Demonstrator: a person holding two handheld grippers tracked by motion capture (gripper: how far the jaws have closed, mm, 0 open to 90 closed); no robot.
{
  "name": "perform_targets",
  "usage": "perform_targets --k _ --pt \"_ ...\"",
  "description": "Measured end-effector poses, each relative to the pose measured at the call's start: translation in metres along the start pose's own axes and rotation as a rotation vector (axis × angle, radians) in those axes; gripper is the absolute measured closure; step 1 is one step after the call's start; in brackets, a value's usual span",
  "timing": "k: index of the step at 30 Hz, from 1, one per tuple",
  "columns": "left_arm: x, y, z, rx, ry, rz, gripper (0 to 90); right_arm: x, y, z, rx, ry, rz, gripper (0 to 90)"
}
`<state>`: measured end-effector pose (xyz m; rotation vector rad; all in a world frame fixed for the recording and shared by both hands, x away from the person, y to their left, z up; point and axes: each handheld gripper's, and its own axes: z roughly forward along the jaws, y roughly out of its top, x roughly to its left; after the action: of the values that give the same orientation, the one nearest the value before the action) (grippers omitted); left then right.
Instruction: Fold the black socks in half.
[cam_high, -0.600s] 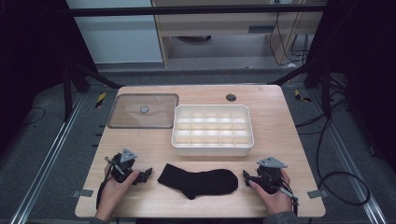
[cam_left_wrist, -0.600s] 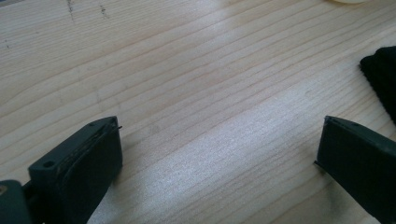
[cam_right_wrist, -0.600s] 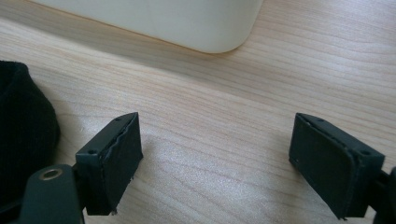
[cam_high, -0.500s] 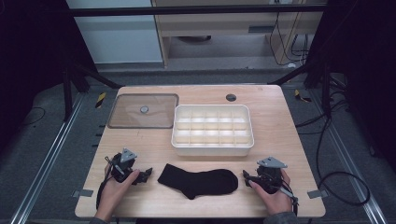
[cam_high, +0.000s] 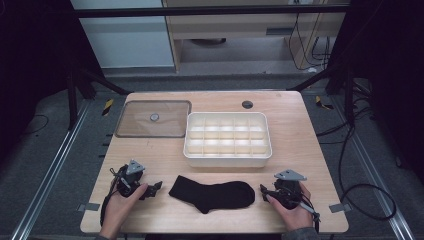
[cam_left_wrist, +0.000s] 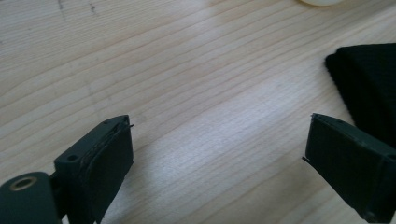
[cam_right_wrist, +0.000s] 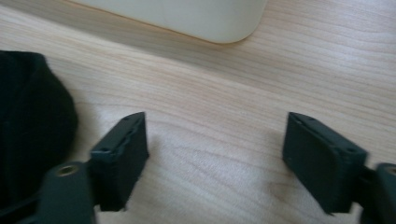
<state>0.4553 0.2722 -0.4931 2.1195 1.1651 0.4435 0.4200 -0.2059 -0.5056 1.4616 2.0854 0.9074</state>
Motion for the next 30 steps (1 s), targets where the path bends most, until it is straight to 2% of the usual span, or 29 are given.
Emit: perform_targets --k 1,2,4,5,9,11,14,18,22,23,24,28,30 --pt "-0.002 0.000 -0.001 0.000 -0.013 -0.004 8.1 -0.001 0.000 -0.001 -0.001 0.010 0.002 31.2" --pt "-0.004 0.001 -0.002 -0.001 -0.023 0.000 8.4 0.000 0.000 -0.006 0.008 0.050 0.027 37.5" --pt "-0.009 0.001 -0.005 0.004 -0.030 0.014 8.4 0.000 0.000 -0.007 0.007 0.049 0.021 39.3" --pt "-0.011 0.002 -0.006 0.005 -0.034 0.018 8.4 0.002 0.000 -0.010 0.000 0.063 0.024 42.2" --pt "-0.022 0.002 -0.010 -0.009 -0.075 0.027 8.6 0.006 0.003 -0.019 -0.026 0.092 0.012 50.9" --pt "-0.027 0.002 -0.011 -0.009 -0.089 0.032 9.6 0.010 0.008 -0.027 -0.045 0.130 0.014 55.2" --pt "-0.034 0.004 -0.014 -0.018 -0.104 0.037 10.3 0.014 0.013 -0.030 -0.052 0.156 0.019 56.7" --pt "-0.039 0.005 -0.014 -0.017 -0.129 0.022 11.3 0.024 0.020 -0.031 -0.052 0.195 0.022 55.7" --pt "-0.042 0.006 -0.015 -0.013 -0.132 0.016 12.9 0.039 0.021 -0.023 -0.004 0.202 -0.006 48.6" --pt "-0.042 0.006 -0.015 -0.012 -0.131 0.019 13.9 0.047 0.022 -0.017 0.025 0.209 -0.027 46.5" --pt "-0.043 0.006 -0.016 -0.009 -0.130 0.021 13.9 0.047 0.022 -0.017 0.025 0.209 -0.027 46.5" --pt "-0.046 0.010 -0.018 -0.003 -0.141 0.022 15.4 0.059 0.028 -0.009 0.073 0.189 -0.075 44.7" --pt "-0.048 0.014 -0.020 0.007 -0.148 0.025 17.0 0.061 0.036 -0.007 0.142 0.186 -0.098 43.2"
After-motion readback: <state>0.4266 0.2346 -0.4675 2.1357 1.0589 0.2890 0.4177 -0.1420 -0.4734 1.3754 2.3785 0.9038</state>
